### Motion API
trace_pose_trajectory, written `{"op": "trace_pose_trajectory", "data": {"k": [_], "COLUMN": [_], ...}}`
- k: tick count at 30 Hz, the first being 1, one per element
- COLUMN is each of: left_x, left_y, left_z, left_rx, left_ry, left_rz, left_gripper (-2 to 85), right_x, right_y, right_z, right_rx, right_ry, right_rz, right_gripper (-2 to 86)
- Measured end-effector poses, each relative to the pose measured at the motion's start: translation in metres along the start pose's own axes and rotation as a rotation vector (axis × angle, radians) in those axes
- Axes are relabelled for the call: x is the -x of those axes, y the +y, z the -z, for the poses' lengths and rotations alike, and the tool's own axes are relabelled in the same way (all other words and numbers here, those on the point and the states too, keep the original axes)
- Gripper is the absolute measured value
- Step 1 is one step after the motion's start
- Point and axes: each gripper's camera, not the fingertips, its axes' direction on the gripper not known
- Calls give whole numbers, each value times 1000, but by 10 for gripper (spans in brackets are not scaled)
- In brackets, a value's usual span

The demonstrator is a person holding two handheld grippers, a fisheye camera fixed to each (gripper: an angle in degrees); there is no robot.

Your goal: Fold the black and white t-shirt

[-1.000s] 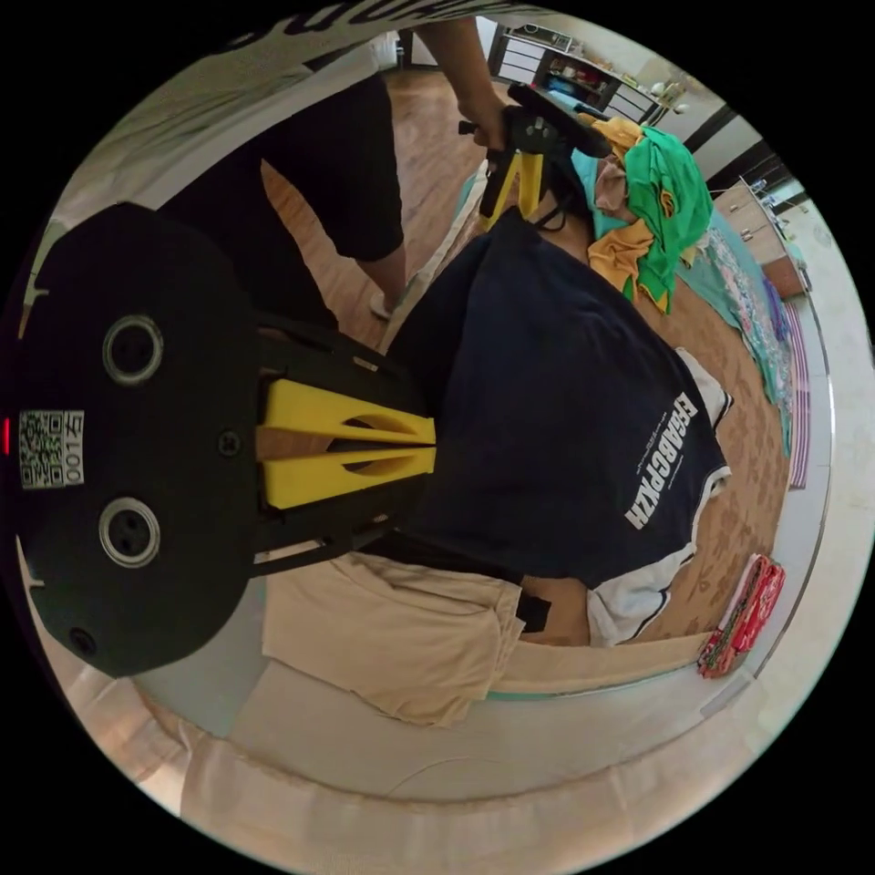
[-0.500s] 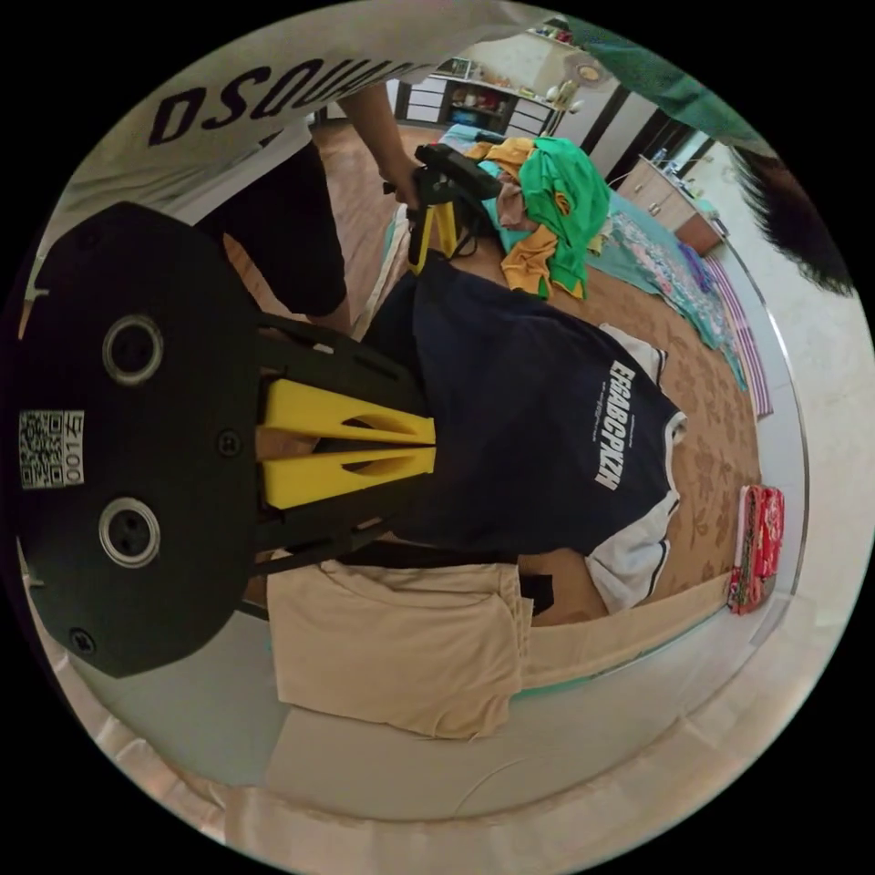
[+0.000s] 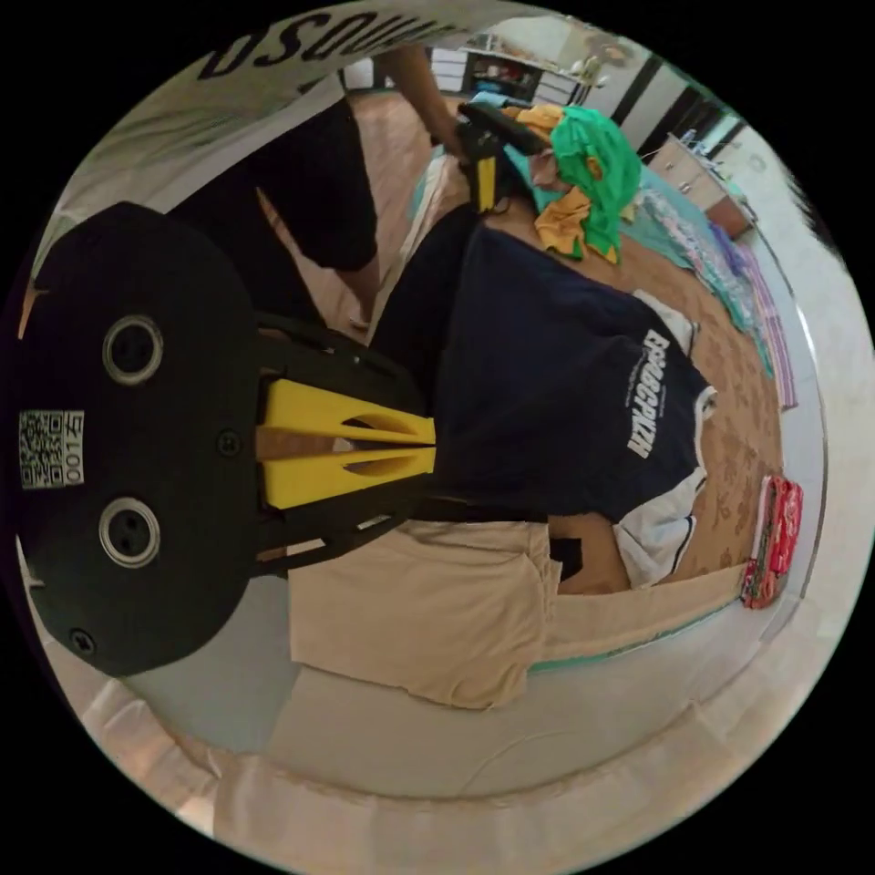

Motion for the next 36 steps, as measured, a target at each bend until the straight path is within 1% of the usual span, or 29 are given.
{"op": "trace_pose_trajectory", "data": {"k": [4,8,11,13,15,20,24,26,27,29,33,36], "left_x": [29,71,99,112,124,160,181,193,196,207,223,236], "left_y": [16,32,42,47,51,60,67,72,74,80,91,103], "left_z": [45,89,113,124,133,148,156,159,159,160,164,168], "left_rx": [-49,-104,-128,-137,-137,-123,-119,-112,-109,-101,-104,-114], "left_ry": [19,129,196,223,231,272,262,253,252,249,239,224], "left_rz": [23,58,72,71,66,59,60,49,46,37,18,-10], "left_gripper": [-9,-10,-10,-10,-10,-10,-10,-10,-10,-10,-10,-10], "right_x": [18,32,46,52,56,75,114,130,139,147,154,150], "right_y": [8,15,17,17,18,18,13,10,7,4,-2,0], "right_z": [-37,-75,-93,-101,-110,-119,-111,-105,-103,-101,-110,-115], "right_rx": [77,115,107,103,88,78,39,6,-5,-19,-2,-2], "right_ry": [114,85,86,104,80,78,187,184,150,117,210,225], "right_rz": [45,-6,-15,-33,-95,-141,-91,-73,-78,-108,-175,-224], "right_gripper": [6,15,39,65,95,102,92,92,94,98,101,103]}}
